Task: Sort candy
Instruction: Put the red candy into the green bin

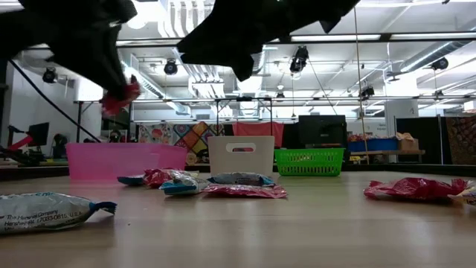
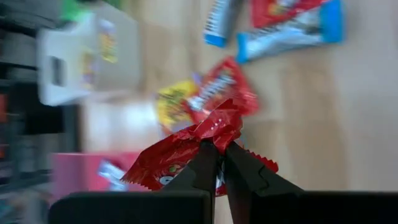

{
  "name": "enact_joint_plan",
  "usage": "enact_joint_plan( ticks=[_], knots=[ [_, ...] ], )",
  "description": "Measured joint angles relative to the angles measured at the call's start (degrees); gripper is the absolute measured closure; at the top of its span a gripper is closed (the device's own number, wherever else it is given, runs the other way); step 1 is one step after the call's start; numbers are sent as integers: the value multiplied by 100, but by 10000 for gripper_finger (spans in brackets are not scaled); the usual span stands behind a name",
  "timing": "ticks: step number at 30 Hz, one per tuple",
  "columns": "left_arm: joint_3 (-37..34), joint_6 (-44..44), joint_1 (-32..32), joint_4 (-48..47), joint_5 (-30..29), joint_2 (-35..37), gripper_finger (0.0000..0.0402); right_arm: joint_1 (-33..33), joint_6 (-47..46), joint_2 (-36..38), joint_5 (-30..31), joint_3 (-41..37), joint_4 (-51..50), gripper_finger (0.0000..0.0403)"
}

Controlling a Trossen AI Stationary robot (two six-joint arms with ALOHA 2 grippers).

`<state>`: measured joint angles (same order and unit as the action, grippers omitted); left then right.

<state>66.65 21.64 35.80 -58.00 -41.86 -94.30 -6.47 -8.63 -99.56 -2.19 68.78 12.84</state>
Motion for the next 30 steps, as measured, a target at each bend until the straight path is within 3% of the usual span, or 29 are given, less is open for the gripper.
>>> enact_joint_plan(
  ticks=[3,8,17,22,30],
  knots=[
    [0,-21,-47,24,-579,-136,400,4,-673,-3,598,-16,34,291],
    [0,-16,-156,291,-703,-432,401,-1,-1329,-3,1554,-33,33,266],
    [0,-396,-342,975,-739,-537,401,-17,-1878,-3,1557,-84,31,228],
    [0,-1008,-341,1391,-1135,-487,400,-19,-2125,-3,1554,-212,22,225],
    [0,-1830,-546,2281,-1132,-463,400,-163,-2153,-3,1551,-234,195,227]
  ],
)
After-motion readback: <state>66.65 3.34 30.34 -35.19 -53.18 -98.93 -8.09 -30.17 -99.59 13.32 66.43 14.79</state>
